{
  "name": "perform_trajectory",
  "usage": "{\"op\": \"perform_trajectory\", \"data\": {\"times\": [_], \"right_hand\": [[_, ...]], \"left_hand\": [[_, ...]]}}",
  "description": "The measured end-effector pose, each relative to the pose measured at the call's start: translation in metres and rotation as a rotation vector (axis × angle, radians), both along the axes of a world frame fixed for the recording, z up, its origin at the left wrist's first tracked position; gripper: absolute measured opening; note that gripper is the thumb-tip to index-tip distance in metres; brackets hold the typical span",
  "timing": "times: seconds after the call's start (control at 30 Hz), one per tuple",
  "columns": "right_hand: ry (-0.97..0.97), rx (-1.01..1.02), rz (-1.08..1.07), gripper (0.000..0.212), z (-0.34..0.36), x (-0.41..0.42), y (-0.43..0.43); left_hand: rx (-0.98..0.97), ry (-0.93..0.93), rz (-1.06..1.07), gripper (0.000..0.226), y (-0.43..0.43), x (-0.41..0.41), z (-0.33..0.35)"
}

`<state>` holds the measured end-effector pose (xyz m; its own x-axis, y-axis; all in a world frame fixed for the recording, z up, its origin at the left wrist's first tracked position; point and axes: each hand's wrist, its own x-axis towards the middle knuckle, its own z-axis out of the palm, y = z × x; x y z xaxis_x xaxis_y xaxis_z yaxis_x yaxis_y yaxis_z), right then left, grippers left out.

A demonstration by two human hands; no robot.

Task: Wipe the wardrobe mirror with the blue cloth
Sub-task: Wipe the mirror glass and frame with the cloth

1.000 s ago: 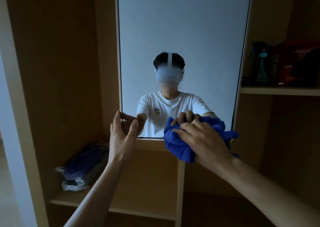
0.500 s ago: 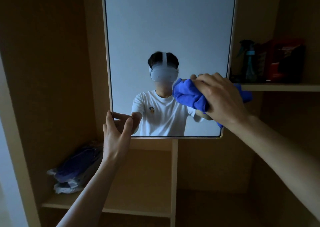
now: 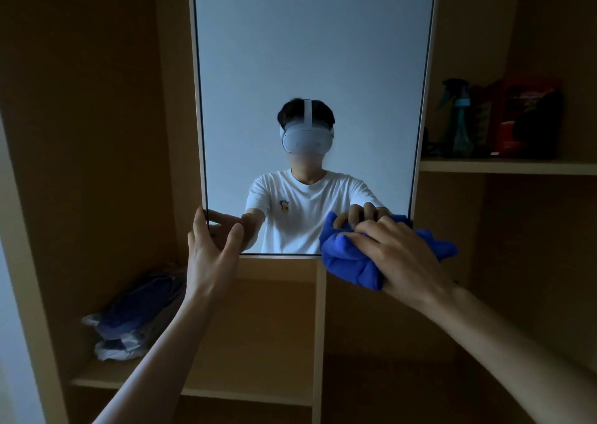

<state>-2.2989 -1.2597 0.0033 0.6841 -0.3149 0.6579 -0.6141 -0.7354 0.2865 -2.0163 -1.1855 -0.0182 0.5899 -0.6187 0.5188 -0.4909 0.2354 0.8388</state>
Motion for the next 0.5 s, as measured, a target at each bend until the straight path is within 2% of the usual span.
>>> {"op": "perform_trajectory", "data": {"times": [0.07,0.17,0.33,0.5], "right_hand": [[0.014,-0.037,-0.025,0.042,0.013,0.001,0.000],[-0.082,-0.113,-0.058,0.053,0.043,-0.003,-0.002],[-0.270,-0.234,-0.141,0.034,0.087,-0.019,-0.009],[-0.289,-0.227,-0.100,0.022,0.047,-0.017,-0.011]], "left_hand": [[0.010,0.010,0.013,0.078,-0.001,-0.001,0.004],[0.016,0.035,0.021,0.079,-0.001,-0.006,0.008],[0.036,0.009,0.025,0.080,-0.002,-0.004,0.007],[0.060,-0.026,0.034,0.082,-0.002,0.001,0.003]]}}
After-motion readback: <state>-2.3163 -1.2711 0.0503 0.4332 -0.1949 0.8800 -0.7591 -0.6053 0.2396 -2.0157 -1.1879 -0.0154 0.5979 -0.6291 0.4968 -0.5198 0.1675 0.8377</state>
